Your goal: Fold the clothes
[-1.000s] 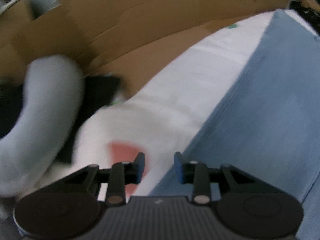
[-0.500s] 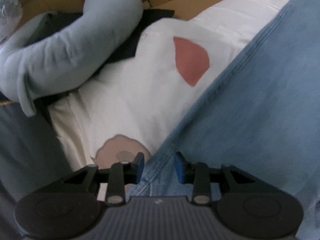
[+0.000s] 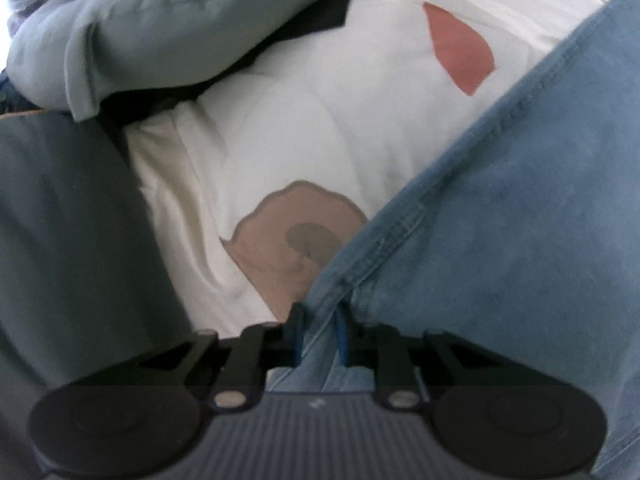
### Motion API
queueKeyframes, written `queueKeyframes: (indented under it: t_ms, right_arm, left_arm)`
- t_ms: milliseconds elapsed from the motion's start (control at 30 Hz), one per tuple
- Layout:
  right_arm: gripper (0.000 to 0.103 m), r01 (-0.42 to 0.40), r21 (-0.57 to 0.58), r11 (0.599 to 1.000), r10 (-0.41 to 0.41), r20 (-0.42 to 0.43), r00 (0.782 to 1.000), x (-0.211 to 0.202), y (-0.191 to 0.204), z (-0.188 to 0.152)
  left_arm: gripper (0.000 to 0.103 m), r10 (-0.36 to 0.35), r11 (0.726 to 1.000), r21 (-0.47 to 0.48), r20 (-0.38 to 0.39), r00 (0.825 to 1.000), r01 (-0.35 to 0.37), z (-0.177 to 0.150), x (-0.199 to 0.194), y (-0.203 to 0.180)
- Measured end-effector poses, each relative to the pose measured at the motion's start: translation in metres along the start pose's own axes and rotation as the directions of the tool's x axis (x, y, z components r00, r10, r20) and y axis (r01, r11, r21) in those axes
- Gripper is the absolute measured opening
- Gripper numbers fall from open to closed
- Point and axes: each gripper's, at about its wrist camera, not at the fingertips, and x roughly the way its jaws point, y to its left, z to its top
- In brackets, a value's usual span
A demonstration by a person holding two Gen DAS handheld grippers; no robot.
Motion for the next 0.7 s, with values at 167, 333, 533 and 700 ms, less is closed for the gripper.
queueKeyframes:
  t_ms: [167,333,533,700]
  right_arm:
    - [0.042,0.005,-0.115,0.993,-0.008,-0.031,0.999,0.011,0.022,0.023]
    - [0.05,0.031,-0.176,0.984,-0.04,-0.048,0.998,0.037,0.026,0.045]
    - [0.062,-0.009,-0.215,0.977,-0.012,-0.094,0.996,0.066,0.025,0.07]
    - [0.062,-0.042,-0.25,0.967,0.014,-0.112,0.994,0.088,0.032,0.084]
  left_arm:
    - [0.024,-0.005,1.0,0.018,-0.008,1.0,0.005,0.007,0.001,0.004]
    - [0.044,-0.024,0.999,0.022,-0.015,1.0,0.025,0.007,0.004,0.012]
    - [0.019,-0.063,0.998,-0.032,-0.008,0.998,0.063,0.005,0.015,0.019]
    - [0.011,-0.004,1.0,-0.002,0.04,0.999,0.004,0.007,0.006,0.025]
